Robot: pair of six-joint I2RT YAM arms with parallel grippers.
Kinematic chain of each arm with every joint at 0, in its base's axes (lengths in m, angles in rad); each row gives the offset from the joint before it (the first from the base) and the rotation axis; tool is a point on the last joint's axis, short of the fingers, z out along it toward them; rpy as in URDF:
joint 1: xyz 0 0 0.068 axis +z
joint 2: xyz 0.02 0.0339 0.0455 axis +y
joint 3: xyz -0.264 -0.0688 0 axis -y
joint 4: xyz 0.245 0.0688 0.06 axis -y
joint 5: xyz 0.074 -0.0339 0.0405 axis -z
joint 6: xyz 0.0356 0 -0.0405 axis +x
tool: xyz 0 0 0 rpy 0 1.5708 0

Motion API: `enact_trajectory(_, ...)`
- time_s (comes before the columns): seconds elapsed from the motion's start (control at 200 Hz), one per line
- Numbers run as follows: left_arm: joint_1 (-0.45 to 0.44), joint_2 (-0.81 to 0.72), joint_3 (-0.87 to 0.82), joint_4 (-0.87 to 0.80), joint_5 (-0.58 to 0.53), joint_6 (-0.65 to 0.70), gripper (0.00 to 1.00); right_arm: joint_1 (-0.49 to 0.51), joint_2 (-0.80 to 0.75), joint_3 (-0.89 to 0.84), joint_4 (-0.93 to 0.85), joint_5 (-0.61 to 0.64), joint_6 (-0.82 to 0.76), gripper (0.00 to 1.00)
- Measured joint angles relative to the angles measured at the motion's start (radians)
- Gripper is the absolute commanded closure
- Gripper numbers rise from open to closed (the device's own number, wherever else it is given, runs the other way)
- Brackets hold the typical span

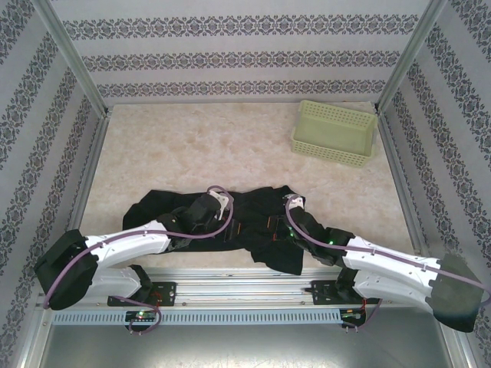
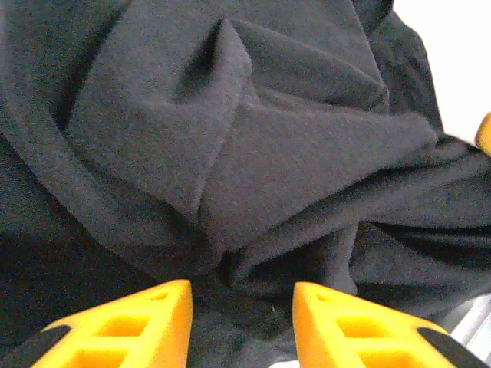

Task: Fold the inside-out t-shirt

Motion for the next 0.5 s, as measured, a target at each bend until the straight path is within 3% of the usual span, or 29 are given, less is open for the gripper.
enact_trajectory(0.265,-0.153,-0.041,0.118,-0.083,-0.105,0.109,0.54,0.0,0.001,0.055,-0.006,-0.003,0.0,1.0)
enact_trajectory(0.5,-0.166,0.122,0.171,-0.089,-0.174,0.124,0.56,0.0,0.016,0.056,-0.001,-0.013,0.0,1.0)
